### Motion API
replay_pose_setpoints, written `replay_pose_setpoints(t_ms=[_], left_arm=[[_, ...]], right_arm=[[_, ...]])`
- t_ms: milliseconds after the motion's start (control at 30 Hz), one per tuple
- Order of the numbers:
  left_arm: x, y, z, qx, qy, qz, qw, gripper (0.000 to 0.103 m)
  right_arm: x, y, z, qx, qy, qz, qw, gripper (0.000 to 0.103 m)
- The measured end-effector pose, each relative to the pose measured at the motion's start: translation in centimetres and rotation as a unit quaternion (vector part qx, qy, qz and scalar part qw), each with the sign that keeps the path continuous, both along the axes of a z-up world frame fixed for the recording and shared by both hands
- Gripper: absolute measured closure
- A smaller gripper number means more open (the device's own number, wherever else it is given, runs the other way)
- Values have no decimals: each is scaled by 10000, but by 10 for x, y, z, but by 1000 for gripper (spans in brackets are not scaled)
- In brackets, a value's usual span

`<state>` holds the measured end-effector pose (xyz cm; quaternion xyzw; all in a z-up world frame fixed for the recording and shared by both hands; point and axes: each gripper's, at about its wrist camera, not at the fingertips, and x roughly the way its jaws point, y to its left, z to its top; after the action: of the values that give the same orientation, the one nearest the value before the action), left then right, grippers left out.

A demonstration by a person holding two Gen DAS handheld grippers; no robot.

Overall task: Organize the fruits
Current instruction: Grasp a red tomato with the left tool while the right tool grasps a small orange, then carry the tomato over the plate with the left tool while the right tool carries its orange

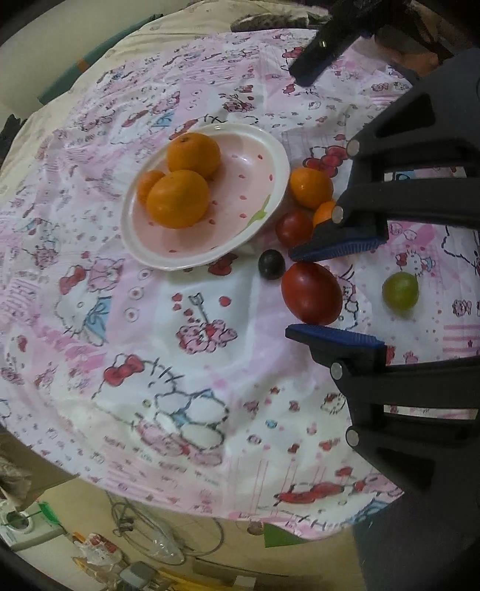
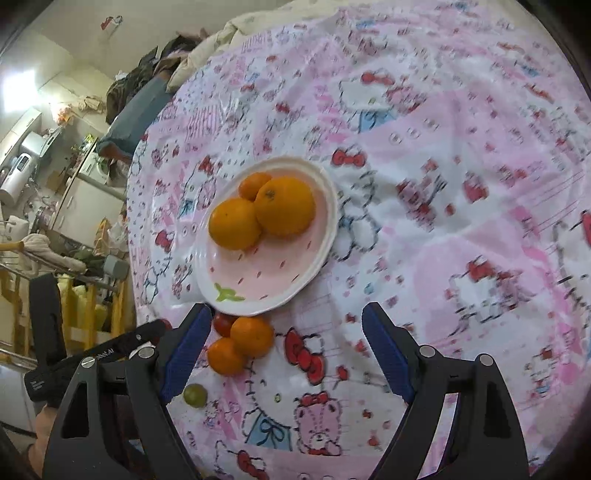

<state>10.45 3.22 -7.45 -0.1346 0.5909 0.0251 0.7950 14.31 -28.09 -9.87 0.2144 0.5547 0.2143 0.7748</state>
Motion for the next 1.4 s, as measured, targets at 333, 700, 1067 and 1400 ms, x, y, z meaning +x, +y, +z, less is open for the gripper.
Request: replay_pose_setpoints(t_ms=[333, 700, 1067, 1400], left_arm=[[-6, 21, 3, -46, -58, 170, 9998, 73], [-7, 23, 1, -60, -9, 136, 9999, 73], [-4, 9, -1, -50, 0, -14, 10000, 73], [-3, -6, -3, 101, -36, -183, 9998, 73]], right_arm=[[6, 40, -34, 199, 628, 638, 9958, 28], [12, 78, -59, 8, 834, 1083, 9906, 54], [6, 78, -54, -61, 659, 1171, 9909, 60], [-3, 56, -41, 8, 490, 1072, 9930, 60]])
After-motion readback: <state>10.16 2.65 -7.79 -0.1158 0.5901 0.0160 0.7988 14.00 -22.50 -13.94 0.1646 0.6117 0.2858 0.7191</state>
